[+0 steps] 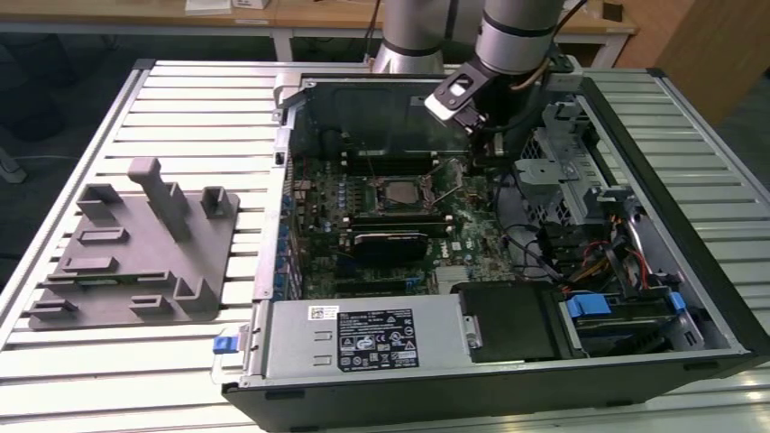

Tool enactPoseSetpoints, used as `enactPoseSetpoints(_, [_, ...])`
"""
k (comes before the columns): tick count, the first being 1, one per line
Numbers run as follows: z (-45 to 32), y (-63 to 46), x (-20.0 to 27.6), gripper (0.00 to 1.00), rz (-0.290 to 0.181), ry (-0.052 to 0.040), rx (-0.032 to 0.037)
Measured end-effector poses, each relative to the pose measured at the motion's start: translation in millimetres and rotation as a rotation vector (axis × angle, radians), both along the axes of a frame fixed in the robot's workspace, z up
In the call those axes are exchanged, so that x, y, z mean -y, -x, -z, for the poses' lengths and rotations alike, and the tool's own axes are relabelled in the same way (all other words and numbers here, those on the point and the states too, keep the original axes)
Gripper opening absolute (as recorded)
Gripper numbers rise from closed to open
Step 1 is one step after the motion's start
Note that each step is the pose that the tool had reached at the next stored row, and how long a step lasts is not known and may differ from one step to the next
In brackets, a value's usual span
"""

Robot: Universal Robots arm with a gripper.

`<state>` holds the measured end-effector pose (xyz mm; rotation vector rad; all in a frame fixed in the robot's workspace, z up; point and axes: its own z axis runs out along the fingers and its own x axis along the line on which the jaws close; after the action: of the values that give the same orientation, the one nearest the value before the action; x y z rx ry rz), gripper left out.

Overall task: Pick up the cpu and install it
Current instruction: 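Close the cpu cover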

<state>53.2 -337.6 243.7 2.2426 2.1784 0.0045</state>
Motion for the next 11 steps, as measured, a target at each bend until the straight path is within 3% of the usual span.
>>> enactPoseSetpoints(11, [1.5,2.6,-0.9,0.11,0.0,0.0001,-0.0004])
